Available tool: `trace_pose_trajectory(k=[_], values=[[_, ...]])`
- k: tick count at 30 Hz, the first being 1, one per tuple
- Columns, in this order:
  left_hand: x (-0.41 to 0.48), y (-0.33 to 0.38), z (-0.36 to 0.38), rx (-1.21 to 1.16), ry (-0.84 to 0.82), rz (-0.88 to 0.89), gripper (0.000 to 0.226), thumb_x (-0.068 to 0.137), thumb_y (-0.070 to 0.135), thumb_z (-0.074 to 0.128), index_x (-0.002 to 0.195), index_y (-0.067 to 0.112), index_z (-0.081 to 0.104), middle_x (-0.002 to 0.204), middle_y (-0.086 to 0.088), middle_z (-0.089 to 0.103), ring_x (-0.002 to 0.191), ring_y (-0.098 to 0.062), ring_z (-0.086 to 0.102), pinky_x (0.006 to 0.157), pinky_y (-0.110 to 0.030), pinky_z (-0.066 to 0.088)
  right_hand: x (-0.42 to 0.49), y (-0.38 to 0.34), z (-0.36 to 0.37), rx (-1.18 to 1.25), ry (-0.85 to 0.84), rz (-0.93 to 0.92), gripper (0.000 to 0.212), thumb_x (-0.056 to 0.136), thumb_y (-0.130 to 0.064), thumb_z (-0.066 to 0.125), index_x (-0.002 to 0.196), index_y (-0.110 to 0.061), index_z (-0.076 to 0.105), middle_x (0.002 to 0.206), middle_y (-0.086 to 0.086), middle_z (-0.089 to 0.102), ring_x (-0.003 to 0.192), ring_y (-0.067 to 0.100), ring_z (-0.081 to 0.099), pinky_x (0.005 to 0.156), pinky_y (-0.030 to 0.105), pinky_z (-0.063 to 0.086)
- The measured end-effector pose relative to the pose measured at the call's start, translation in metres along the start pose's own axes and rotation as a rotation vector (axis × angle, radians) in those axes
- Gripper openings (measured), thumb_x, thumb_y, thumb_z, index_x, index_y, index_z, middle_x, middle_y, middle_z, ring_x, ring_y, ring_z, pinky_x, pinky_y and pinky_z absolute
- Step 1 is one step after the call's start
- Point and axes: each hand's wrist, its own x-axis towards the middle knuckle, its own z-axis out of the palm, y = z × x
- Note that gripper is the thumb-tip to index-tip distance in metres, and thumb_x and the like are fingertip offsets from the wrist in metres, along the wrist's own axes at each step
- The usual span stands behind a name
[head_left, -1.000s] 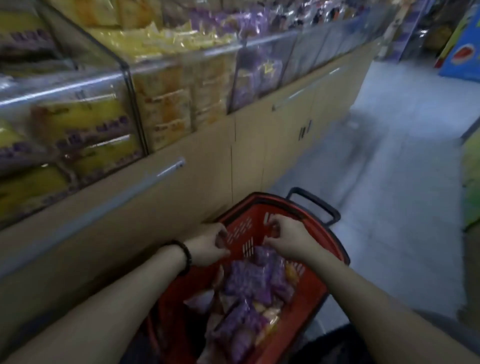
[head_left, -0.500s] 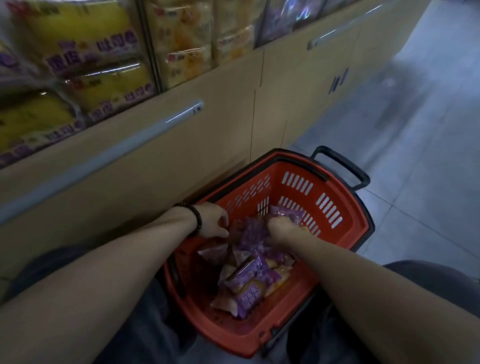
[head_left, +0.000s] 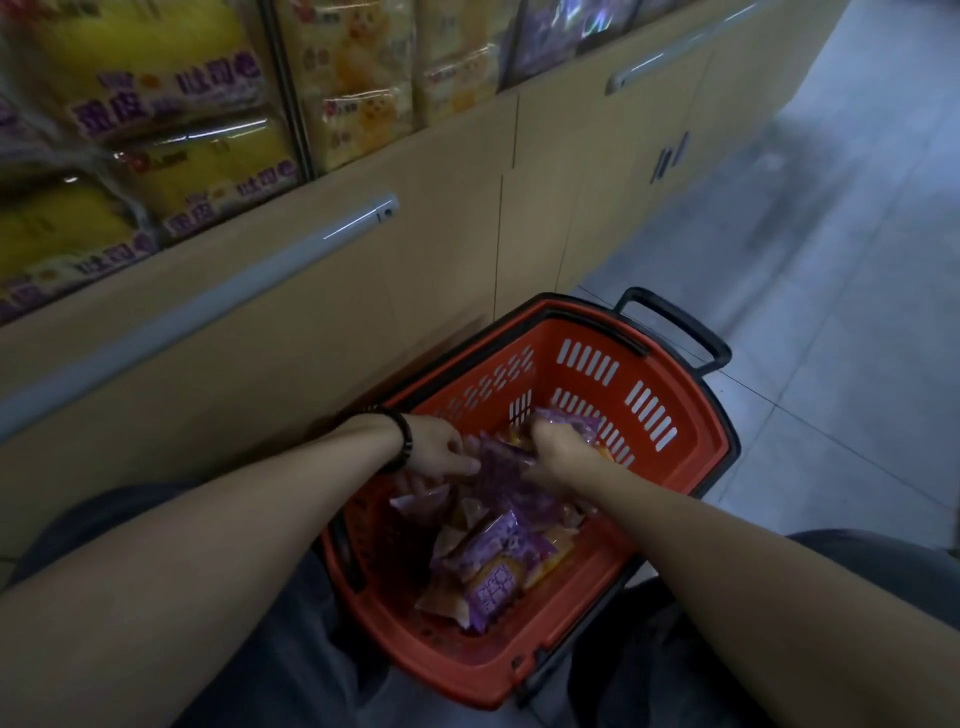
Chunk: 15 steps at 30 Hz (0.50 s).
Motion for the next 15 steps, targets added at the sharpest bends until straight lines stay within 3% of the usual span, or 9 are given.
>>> trace_pose_trajectory(k=[3,5,8,10,11,13,15], values=[[-0.007,0.01,-0.001,-0.274,-0.035,-0.119,0.084,0.098,0.077,0.027,0.151,0.014,0.042,0.122,-0.022,0.072,0.094,-0.038,0.076,0.082,-0.045,0.063,-0.014,-0.001,-0.024,0.087,0.195,-0.062,0.058,0.079,-0.046,0.082,0.125,-0.019,0.06,0.121,0.002,0.064,0.108,0.025,0.065,0.09,0.04,0.059],[-0.009,0.014,-0.003,-0.503,-0.042,-0.142,0.1,0.09,0.087,0.016,0.156,0.014,0.032,0.122,-0.027,0.071,0.103,-0.045,0.074,0.097,-0.054,0.058,-0.025,-0.003,-0.035,0.109,0.367,-0.158,0.052,0.078,-0.036,0.084,0.122,-0.018,0.064,0.116,0.0,0.059,0.106,0.022,0.062,0.088,0.041,0.057],[-0.008,0.019,-0.012,-0.861,-0.101,-0.098,0.114,0.08,0.097,0.011,0.141,0.012,0.056,0.116,-0.023,0.075,0.095,-0.043,0.075,0.089,-0.047,0.06,-0.043,-0.008,-0.038,0.122,0.598,-0.418,0.045,0.076,-0.023,0.085,0.117,-0.02,0.068,0.107,-0.004,0.053,0.1,0.018,0.056,0.075,0.033,0.051],[-0.009,0.022,-0.017,-0.984,-0.121,-0.051,0.104,0.086,0.093,0.021,0.123,0.01,0.073,0.113,-0.018,0.077,0.086,-0.035,0.076,0.078,-0.039,0.057,-0.049,-0.009,-0.033,0.042,0.69,-0.607,0.039,0.078,-0.021,0.084,0.113,-0.016,0.069,0.104,0.001,0.052,0.096,0.021,0.054,0.068,0.036,0.049],[-0.011,0.023,-0.018,-0.993,-0.106,-0.012,0.088,0.093,0.084,0.034,0.118,0.011,0.075,0.112,-0.016,0.078,0.083,-0.032,0.076,0.076,-0.037,0.056,-0.05,-0.008,-0.029,0.017,0.71,-0.657,0.038,0.079,-0.02,0.083,0.114,-0.013,0.068,0.105,0.003,0.052,0.095,0.023,0.054,0.066,0.039,0.051],[-0.012,0.021,-0.014,-0.952,-0.021,0.061,0.05,0.1,0.055,0.059,0.117,0.011,0.074,0.107,-0.017,0.078,0.079,-0.028,0.076,0.073,-0.036,0.055,-0.053,-0.009,-0.027,0.085,0.663,-0.648,0.044,0.08,-0.024,0.081,0.12,-0.015,0.064,0.113,0.003,0.049,0.096,0.021,0.054,0.067,0.041,0.054],[-0.007,0.015,-0.01,-0.912,0.073,0.102,0.031,0.099,0.031,0.071,0.118,0.007,0.072,0.104,-0.019,0.079,0.078,-0.027,0.076,0.072,-0.038,0.058,-0.053,-0.005,-0.026,0.238,0.52,-0.535,0.059,0.08,-0.041,0.083,0.129,-0.021,0.056,0.123,-0.001,0.044,0.104,0.015,0.054,0.08,0.032,0.056]])
